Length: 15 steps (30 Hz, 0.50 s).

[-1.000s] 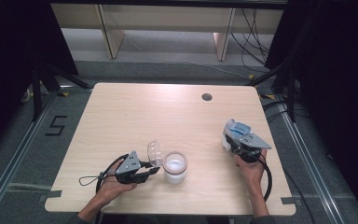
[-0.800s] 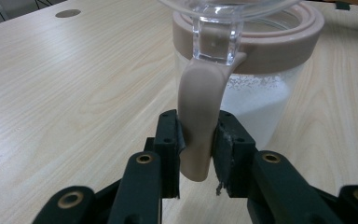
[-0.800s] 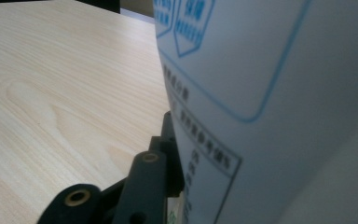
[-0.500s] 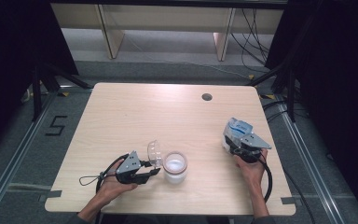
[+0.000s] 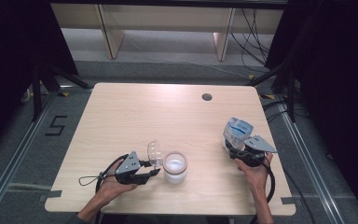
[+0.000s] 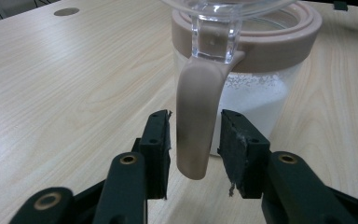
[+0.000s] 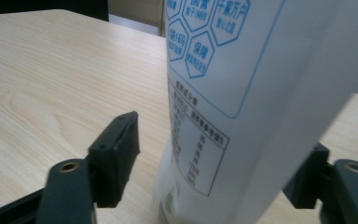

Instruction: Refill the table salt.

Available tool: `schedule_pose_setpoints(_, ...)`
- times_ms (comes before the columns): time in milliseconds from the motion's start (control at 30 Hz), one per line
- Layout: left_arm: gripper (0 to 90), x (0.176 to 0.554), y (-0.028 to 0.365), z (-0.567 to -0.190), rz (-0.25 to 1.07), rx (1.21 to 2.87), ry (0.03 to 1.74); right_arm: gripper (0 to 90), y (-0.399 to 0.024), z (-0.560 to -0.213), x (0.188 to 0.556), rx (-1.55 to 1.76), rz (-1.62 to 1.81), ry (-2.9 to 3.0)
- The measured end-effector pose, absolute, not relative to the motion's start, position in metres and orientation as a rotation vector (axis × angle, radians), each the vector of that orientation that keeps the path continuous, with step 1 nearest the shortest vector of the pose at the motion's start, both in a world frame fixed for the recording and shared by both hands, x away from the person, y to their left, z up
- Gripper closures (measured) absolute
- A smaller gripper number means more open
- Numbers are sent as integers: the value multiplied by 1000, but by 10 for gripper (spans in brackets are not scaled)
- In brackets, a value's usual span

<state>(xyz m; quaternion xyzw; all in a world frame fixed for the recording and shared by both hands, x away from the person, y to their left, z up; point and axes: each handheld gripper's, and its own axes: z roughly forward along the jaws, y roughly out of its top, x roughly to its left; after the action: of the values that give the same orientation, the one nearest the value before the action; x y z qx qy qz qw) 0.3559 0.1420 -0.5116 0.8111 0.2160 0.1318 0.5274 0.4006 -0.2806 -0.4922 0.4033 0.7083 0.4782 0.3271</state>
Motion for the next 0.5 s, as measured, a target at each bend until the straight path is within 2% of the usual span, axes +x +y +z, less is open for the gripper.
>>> schedule_pose_setpoints(133, 549, 354, 144, -511, 318, 1939, 526, 258, -282, -488, 389, 1065, 1240, 1836)
schedule_pose_setpoints(233, 475, 353, 146, -511, 316, 1939, 515, 223, -283, -486, 381, 1064, 1255, 1820)
schedule_pose_setpoints(500, 433, 347, 156, -512, 317, 1934, 545, 196, -287, -480, 360, 1088, 1224, 1792)
